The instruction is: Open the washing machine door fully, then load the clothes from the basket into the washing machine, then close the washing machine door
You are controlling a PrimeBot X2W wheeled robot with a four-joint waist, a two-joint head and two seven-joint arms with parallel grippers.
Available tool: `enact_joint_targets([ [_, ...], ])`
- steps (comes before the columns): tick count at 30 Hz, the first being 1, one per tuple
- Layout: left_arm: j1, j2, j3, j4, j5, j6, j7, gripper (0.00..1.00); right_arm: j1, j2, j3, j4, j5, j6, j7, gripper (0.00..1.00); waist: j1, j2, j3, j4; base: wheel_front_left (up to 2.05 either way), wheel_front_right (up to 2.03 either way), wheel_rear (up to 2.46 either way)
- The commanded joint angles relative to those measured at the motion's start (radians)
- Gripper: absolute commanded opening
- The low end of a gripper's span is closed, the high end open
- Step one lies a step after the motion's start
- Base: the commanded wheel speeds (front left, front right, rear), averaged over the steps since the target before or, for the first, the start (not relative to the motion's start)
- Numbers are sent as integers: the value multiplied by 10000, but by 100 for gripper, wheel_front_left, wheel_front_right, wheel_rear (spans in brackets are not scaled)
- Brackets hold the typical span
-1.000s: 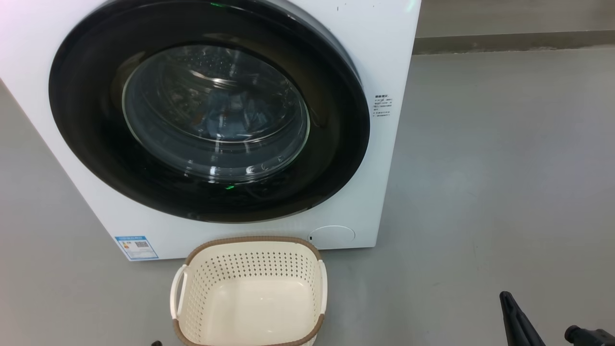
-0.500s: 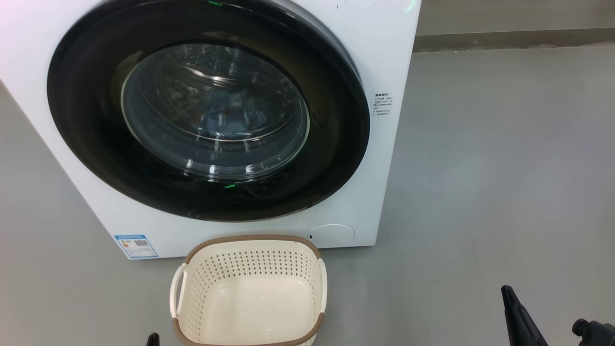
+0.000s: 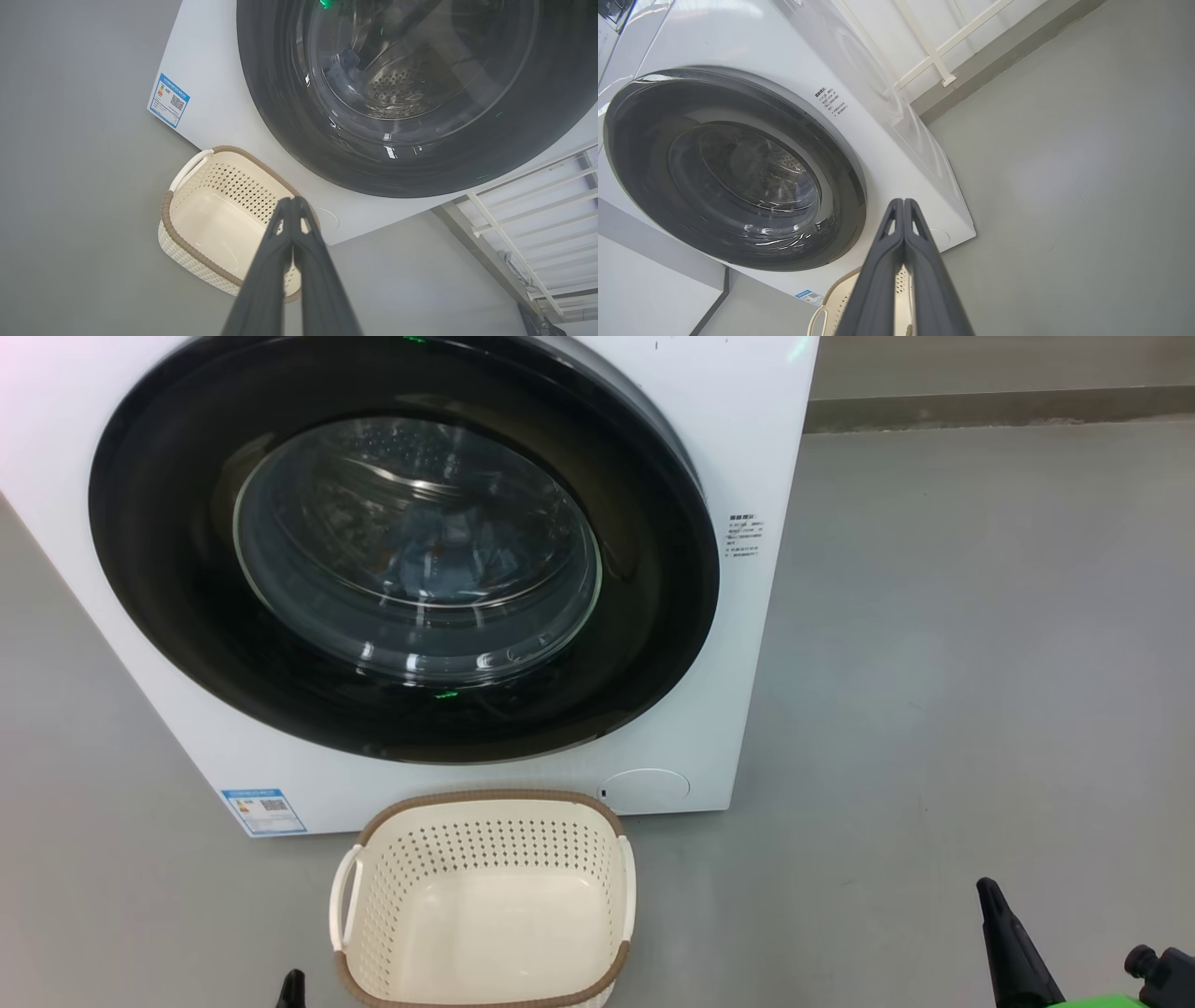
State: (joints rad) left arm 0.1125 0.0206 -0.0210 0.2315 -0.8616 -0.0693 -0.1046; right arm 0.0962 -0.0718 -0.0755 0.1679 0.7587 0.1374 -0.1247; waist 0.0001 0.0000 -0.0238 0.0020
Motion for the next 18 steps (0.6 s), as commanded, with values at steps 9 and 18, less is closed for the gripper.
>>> enact_joint_targets([
  [9,-669,176,347,-141,-1030,-147,275,0,-586,-71,24,-90,1189,-34,273,0,-1,0,31,-2,0,0,0],
  [18,-882,193,486,-102,-1925,-212,539,0,-785,-53,-2,27,2229,-39,541,0,-1,0,64,-5,0,0,0],
])
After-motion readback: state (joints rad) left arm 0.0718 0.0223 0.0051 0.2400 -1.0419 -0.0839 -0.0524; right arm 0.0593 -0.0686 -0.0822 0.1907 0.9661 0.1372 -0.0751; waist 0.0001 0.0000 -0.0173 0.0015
